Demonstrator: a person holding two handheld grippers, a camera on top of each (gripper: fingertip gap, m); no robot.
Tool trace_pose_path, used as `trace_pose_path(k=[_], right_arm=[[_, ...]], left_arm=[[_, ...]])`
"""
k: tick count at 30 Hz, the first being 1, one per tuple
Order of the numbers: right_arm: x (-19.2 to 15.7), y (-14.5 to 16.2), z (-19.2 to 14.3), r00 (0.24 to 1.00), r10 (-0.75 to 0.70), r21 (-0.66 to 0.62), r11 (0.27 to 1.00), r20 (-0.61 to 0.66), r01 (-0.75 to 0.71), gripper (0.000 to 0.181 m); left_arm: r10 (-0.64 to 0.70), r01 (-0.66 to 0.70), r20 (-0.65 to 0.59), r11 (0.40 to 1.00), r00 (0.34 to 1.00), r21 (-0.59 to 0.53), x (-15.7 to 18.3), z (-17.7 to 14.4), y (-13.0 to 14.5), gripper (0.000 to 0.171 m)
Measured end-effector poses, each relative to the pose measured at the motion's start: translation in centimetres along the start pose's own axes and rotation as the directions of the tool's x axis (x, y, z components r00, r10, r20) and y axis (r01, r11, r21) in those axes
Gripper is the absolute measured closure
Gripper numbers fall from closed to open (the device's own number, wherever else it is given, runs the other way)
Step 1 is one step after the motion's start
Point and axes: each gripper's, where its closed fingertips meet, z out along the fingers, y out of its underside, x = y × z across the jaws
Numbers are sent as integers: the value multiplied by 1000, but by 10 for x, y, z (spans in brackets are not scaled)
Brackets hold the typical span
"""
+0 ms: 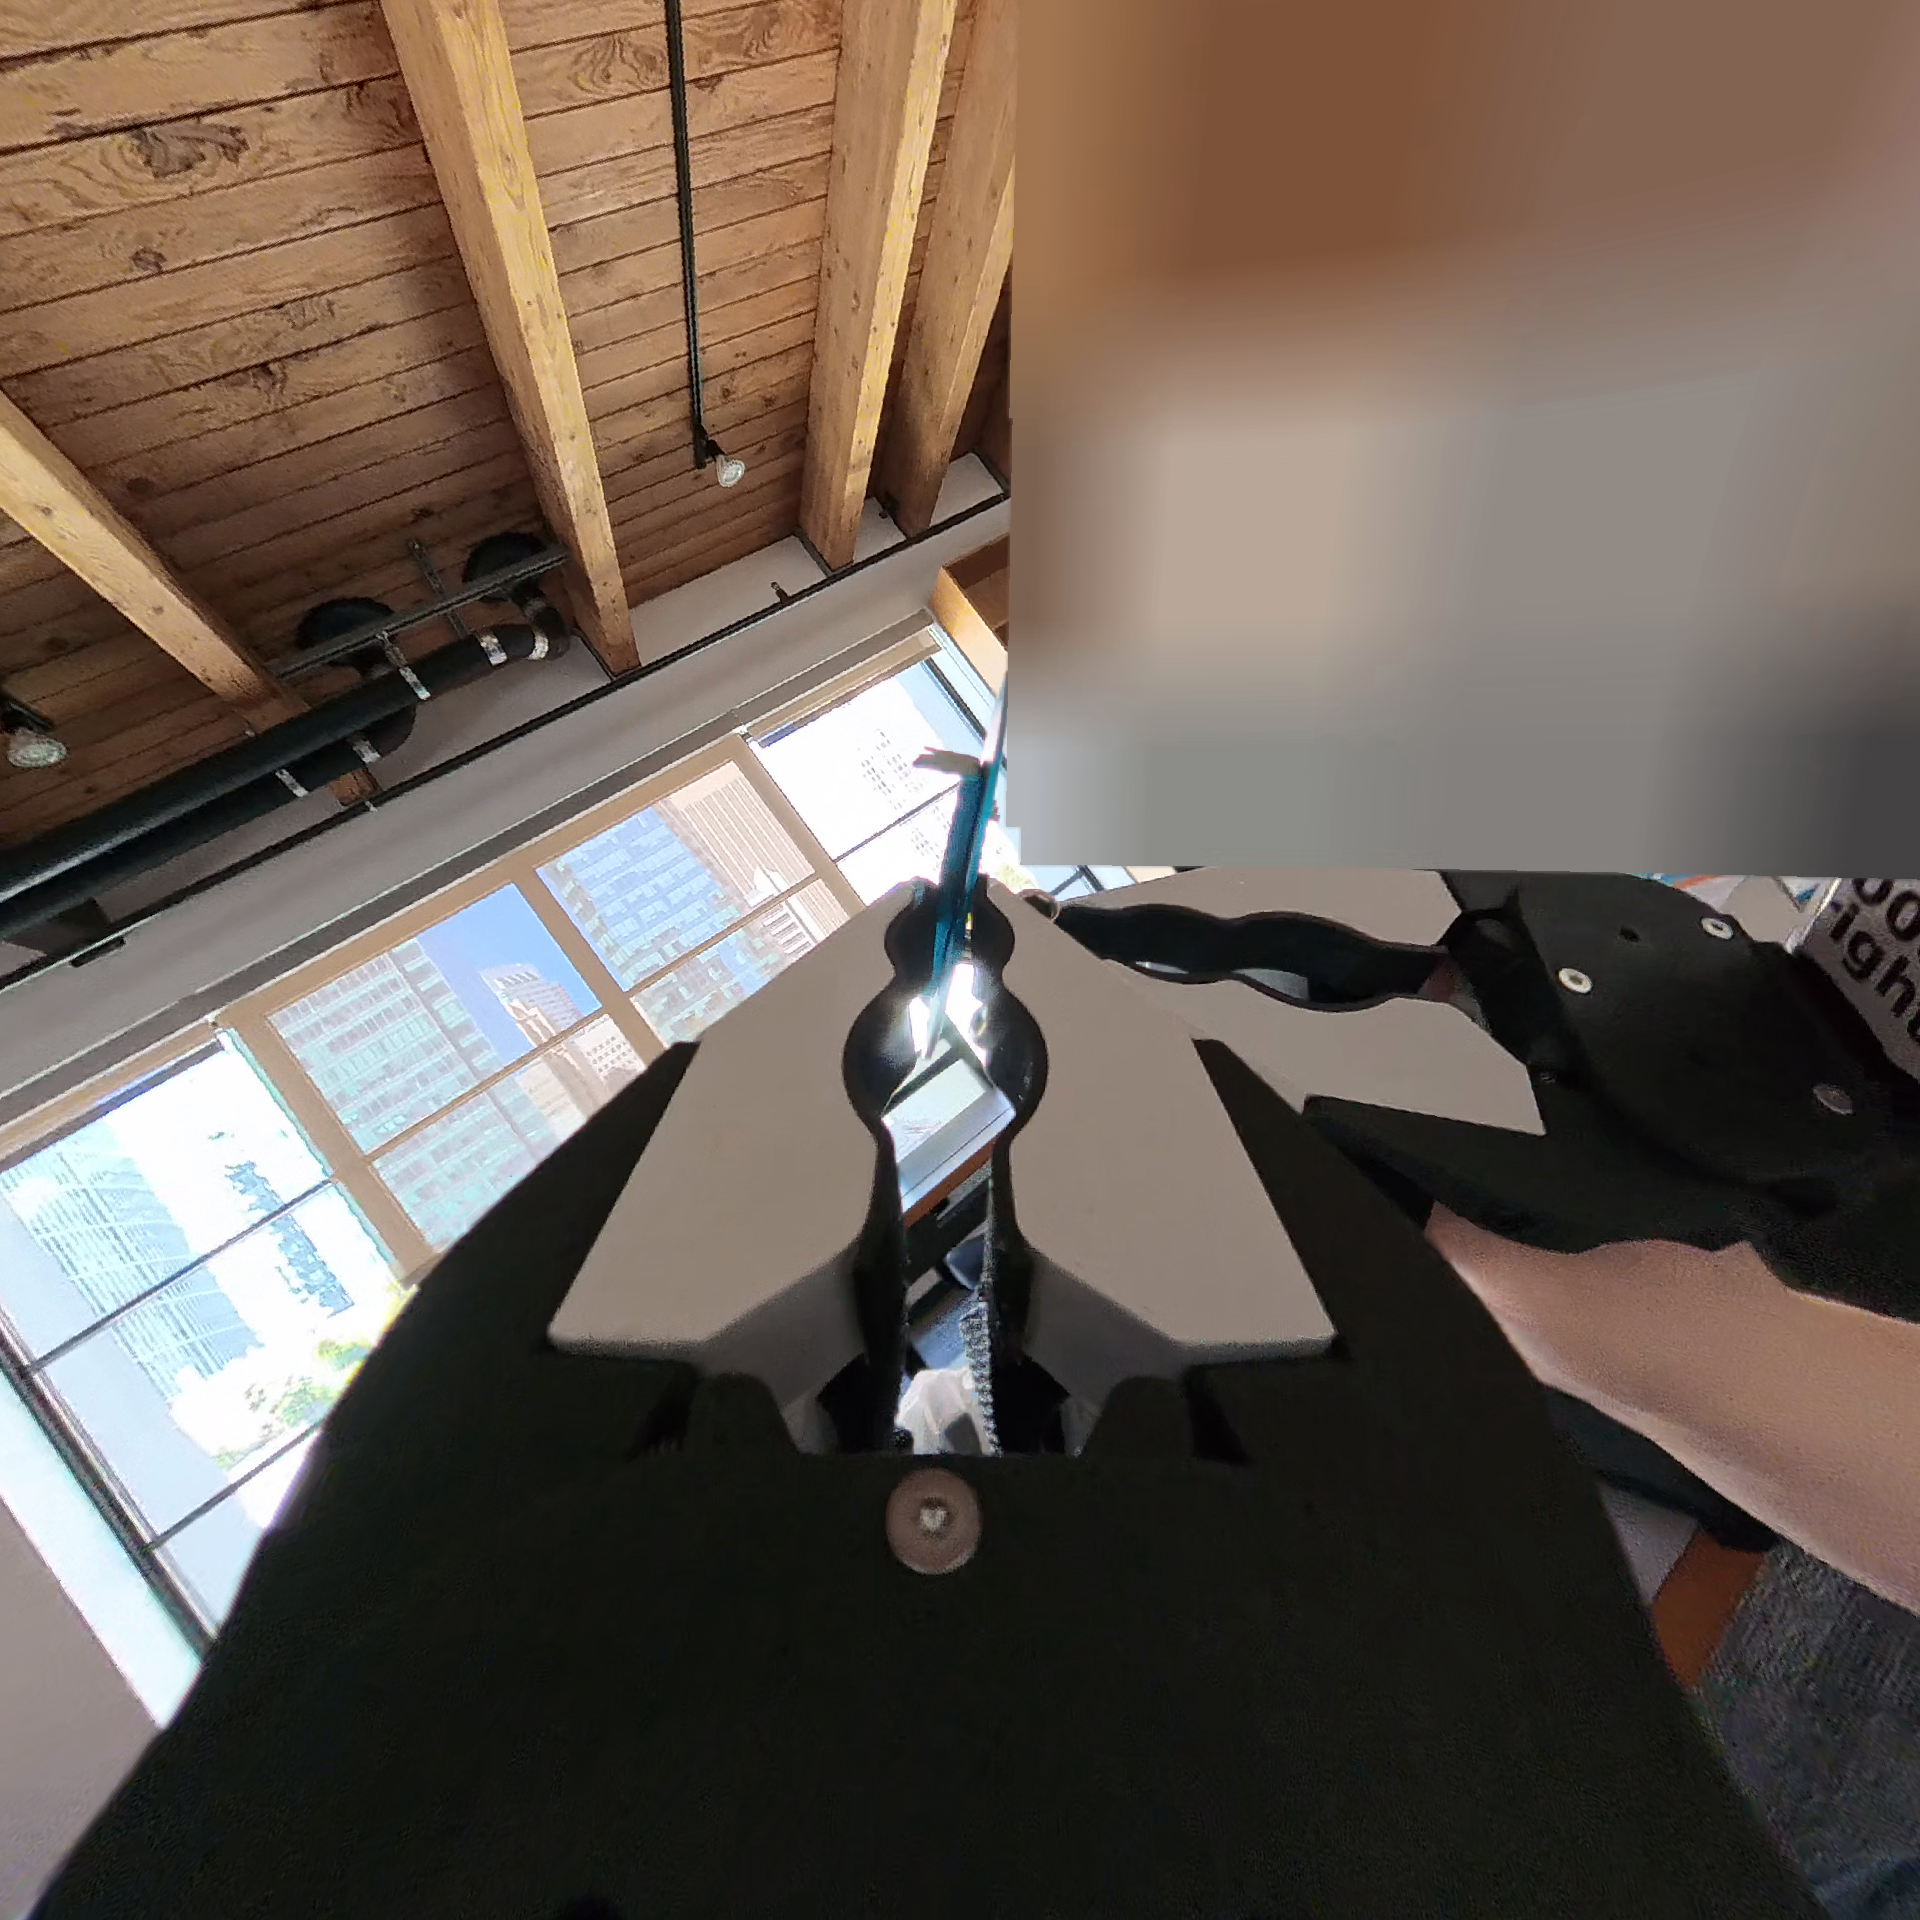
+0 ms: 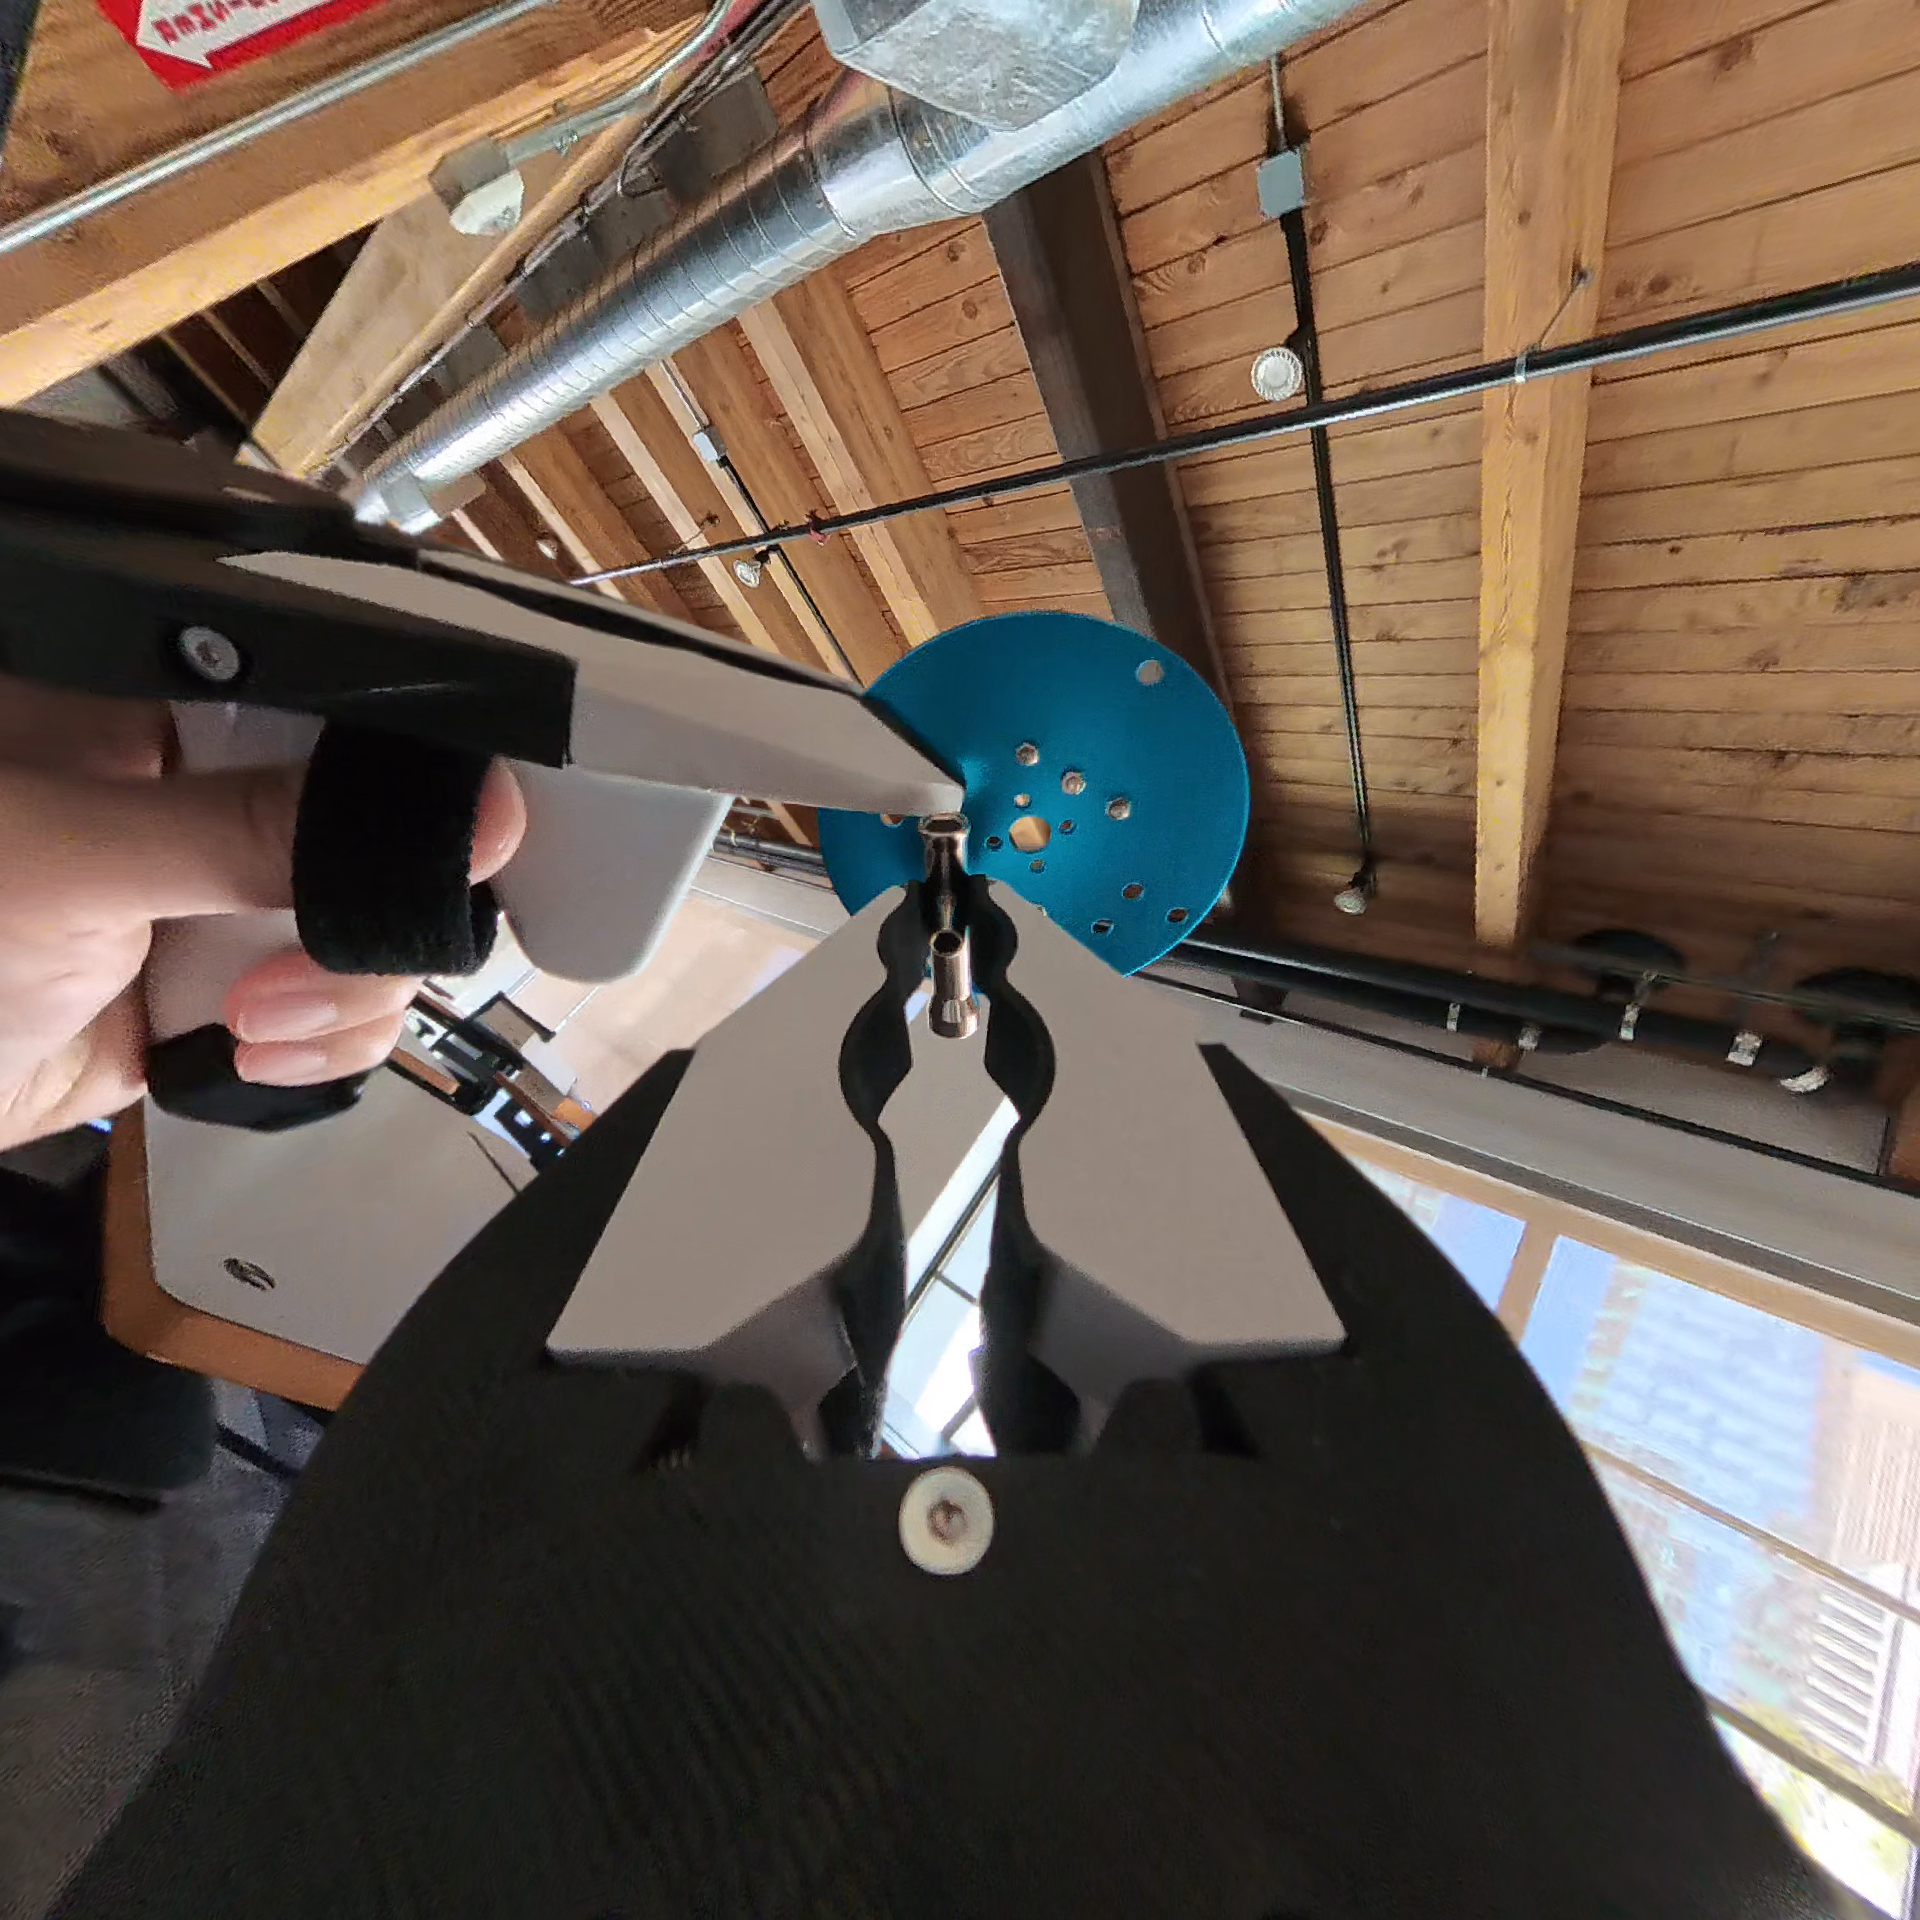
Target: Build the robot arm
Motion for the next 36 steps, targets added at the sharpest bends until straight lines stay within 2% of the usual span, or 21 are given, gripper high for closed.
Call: trace_pose_path(k=[2,4,7,10,14,18,23,26,28,31,34,36], right_arm=[[-1,3,2,1000,-1,-17,1000,-2,1,175],[-2,6,2,997,72,-20,997,14,-72,175],[-2,7,2,959,281,-20,960,43,-281,175],[-1,8,4,851,518,1,854,87,-520,175],[0,7,5,576,795,10,585,189,-811,175],[-3,8,6,152,937,-82,186,316,-979,175],[-7,12,6,-230,907,-169,-181,352,-969,175],[-9,14,6,-416,836,-238,-349,357,-906,175],[-10,12,4,-534,762,-288,-453,366,-844,174],[-11,9,3,-671,641,-354,-571,372,-741,174],[-11,5,2,-779,492,-426,-654,388,-625,174],[-11,4,1,-820,424,-456,-685,385,-568,175]], left_arm=[[-3,3,14,1000,1000,-4,-1,1,2,167],[-10,10,12,1000,1000,-3,-1,0,4,167],[-18,18,23,1000,1000,17,-2,1,5,167],[-16,14,42,999,999,44,-4,3,5,167],[-14,10,51,997,999,78,-6,3,3,167],[25,-29,54,997,998,71,-7,2,6,167],[161,-164,72,986,984,35,-5,2,11,167],[241,-241,51,970,969,-4,-4,2,14,167],[244,-244,21,970,969,-4,-2,1,13,167],[235,-235,-1,972,972,2,-1,-1,10,167],[233,-233,-11,972,972,21,2,-3,5,167],[234,-234,-16,972,972,23,1,-4,5,167]])
